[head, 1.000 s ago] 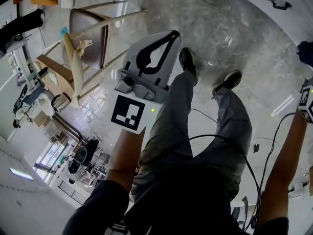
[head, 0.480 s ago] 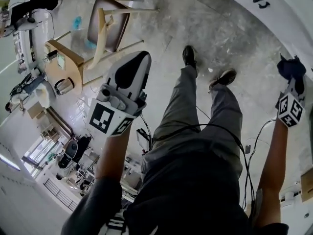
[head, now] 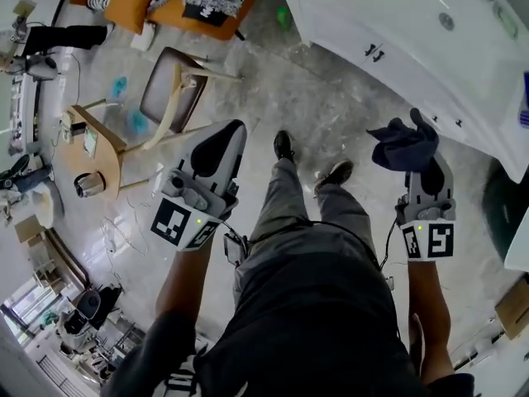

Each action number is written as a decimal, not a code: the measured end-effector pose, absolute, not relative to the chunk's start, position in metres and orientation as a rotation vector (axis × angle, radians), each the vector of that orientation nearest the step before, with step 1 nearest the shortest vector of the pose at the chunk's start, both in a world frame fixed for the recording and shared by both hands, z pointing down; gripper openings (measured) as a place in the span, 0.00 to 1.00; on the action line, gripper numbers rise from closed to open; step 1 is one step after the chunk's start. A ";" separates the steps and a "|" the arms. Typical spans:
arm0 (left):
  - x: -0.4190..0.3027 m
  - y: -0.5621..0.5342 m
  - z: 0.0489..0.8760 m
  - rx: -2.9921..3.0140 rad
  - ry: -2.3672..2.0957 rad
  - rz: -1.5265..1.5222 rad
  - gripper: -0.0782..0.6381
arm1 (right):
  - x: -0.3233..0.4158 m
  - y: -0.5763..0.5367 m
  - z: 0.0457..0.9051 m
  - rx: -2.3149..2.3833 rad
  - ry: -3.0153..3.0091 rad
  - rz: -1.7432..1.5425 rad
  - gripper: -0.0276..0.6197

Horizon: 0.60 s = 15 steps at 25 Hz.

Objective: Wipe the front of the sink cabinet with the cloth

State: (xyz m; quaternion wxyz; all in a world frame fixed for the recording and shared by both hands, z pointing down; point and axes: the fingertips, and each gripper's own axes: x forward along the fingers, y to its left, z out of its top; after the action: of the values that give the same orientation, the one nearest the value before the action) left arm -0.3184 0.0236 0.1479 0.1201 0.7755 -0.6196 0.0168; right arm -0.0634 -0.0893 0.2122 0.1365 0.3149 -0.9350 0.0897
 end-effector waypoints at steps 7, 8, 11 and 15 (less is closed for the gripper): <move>-0.272 0.023 0.084 2.455 -1.748 -0.004 0.11 | -0.038 -0.059 0.056 1.005 -2.887 0.006 0.08; -0.265 0.023 0.075 2.488 -1.736 -0.005 0.11 | -0.032 -0.054 0.042 1.031 -2.901 -0.014 0.08; -0.249 0.024 0.053 2.558 -1.696 -0.011 0.11 | -0.018 -0.042 0.007 1.107 -2.937 -0.055 0.08; -0.226 0.026 0.042 2.613 -1.632 -0.009 0.11 | 0.008 -0.030 -0.005 1.194 -2.927 -0.062 0.08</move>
State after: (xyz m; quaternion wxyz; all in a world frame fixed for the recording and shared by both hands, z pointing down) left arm -0.2263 0.0260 0.0419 0.0306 0.8477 -0.5295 -0.0029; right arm 0.0078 -0.0302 -0.0049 -0.0101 0.3777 -0.9257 -0.0197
